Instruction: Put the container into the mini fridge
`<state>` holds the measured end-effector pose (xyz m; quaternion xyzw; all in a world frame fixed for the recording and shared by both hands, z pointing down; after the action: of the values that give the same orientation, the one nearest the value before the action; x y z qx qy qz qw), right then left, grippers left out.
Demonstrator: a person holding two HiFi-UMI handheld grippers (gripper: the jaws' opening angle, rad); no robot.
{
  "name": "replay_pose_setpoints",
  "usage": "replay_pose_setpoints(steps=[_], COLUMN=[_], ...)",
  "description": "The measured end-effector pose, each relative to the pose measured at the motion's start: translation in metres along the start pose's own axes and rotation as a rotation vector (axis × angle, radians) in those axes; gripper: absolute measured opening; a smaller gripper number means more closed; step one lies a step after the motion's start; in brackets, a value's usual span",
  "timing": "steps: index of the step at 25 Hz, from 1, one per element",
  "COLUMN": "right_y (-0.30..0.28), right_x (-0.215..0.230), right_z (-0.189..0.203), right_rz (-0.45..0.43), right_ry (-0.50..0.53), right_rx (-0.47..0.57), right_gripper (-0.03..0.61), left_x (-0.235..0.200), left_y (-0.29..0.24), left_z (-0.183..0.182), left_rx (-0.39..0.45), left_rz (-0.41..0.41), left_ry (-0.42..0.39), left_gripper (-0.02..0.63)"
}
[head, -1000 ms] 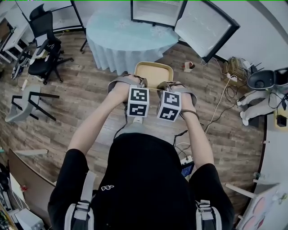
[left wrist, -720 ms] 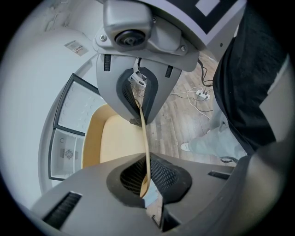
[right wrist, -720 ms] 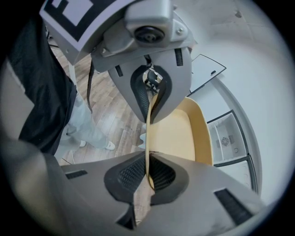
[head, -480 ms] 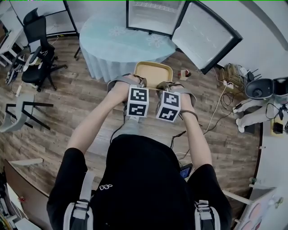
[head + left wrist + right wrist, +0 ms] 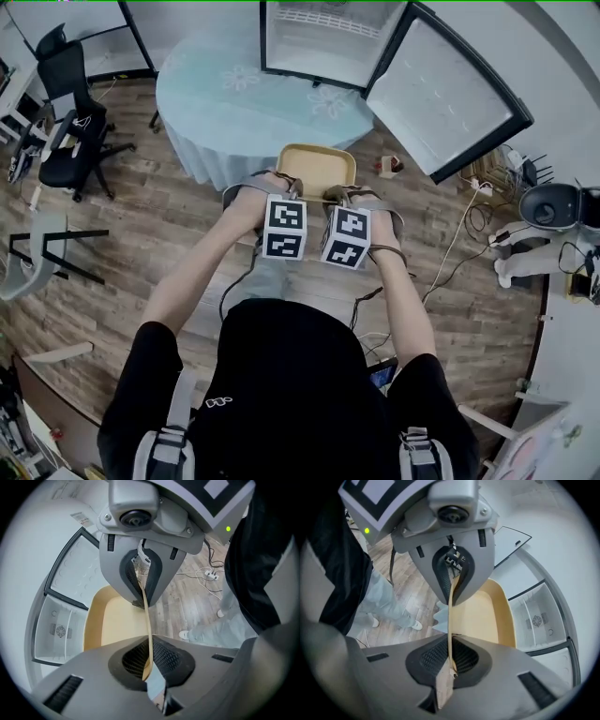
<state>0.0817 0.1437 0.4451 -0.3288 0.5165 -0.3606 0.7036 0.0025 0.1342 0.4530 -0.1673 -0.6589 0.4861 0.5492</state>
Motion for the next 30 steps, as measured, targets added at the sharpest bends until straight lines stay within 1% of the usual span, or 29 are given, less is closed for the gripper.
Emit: replay_pose_setpoints(steps=[4, 7, 13, 22, 26, 30], right_y=[-0.03, -0.048, -0.077, -0.114, -0.131, -0.143], right_x=[0.042, 0.057, 0.113, 0.215, 0.244, 0.26], right_z=[-0.009, -0.011, -0.028, -0.053, -0.06, -0.066], right_rz=[0.015, -0.009, -0.011, 0.049, 0.057, 0.057], right_ry=[-0.009, -0.018, -0.027, -0.059, -0.054, -0.051], right_rx=[-0.002, -0.011, -0.03, -0.067, -0.081, -0.092], right_gripper=[0.012, 0.012, 0.012, 0.012, 0.012, 0.012], left_x=[-0.035, -0.048, -0.1, -0.194, -0.22, -0.232], left_y=[-0.026, -0.044, -0.067, -0.099, -0.113, -0.123], left_z=[0.027, 0.04, 0.075, 0.131, 0.15, 0.162], left_rx=[-0.003, 0.003, 0.011, 0.044, 0.05, 0.055], left_rz=[-0.018, 0.003, -0.001, -0.049, -0.059, -0.064], left_ry=[0.002, 0.003, -0.013, -0.052, -0.053, -0.046], left_gripper=[0.021, 0.021, 0.021, 0.021, 0.021, 0.021])
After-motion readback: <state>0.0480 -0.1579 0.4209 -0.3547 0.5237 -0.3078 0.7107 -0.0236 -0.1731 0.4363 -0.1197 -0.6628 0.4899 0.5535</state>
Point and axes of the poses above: the fingertips, and each gripper's own axes: y backward along the fingers, x to its right, z out of its underside, the point moved 9 cm from there along y, backward along the fingers, and after that the axes turned 9 degrees about -y, right-handed, at the moved point
